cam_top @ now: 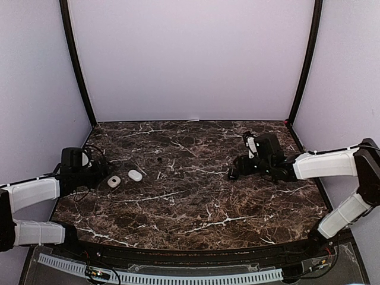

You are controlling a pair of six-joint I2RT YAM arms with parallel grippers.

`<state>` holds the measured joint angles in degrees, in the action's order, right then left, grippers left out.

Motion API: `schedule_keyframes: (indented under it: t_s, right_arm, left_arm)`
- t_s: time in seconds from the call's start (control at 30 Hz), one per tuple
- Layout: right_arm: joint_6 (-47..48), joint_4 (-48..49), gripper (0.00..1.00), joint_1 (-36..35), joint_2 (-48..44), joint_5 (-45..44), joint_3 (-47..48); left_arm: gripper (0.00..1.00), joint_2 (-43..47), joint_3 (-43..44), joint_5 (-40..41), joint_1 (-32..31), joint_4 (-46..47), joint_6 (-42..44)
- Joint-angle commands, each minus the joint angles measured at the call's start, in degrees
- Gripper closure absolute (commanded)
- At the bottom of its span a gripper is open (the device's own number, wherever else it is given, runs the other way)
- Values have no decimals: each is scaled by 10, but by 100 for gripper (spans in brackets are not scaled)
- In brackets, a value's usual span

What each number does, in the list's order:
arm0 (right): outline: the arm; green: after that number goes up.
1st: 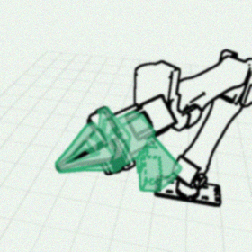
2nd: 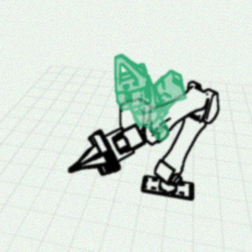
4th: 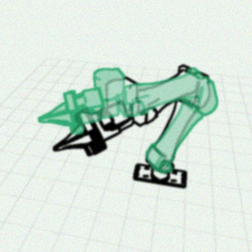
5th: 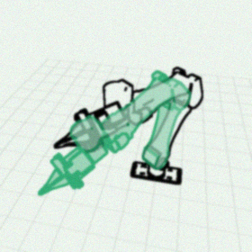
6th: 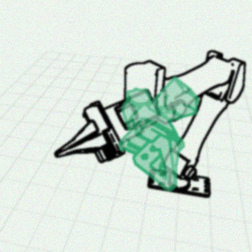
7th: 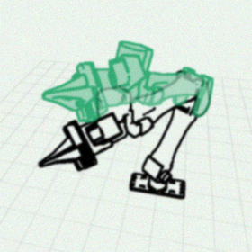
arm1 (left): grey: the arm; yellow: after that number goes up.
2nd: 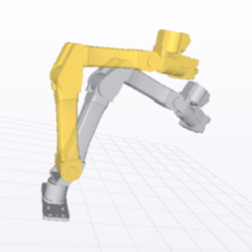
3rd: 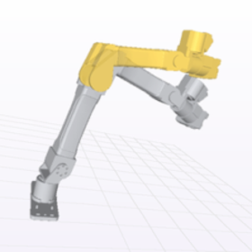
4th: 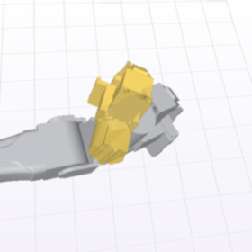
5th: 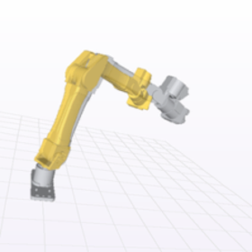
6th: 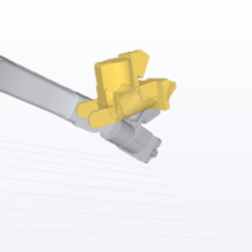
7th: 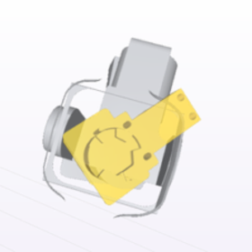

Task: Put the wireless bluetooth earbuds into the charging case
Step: Place the charging case with the earbuds at the center of the board, then pick up the charging case from the center of the board.

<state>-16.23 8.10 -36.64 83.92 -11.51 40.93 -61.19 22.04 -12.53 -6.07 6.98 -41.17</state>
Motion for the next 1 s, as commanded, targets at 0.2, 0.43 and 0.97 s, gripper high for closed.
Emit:
schedule_keyframes:
  t_s: [0.2, 0.43, 0.97]
  right_arm:
    - [-7, -49, 36, 44, 71, 154, 82]
    - [-23, -62, 26, 77, 138, 235, 126]
    - [-50, -39, 28, 106, 189, 341, 115]
  left_arm:
    - [27, 5, 21, -134, -93, 78, 110]
    - [29, -27, 0, -192, -115, 179, 125]
    - [32, -69, 8, -239, -130, 232, 147]
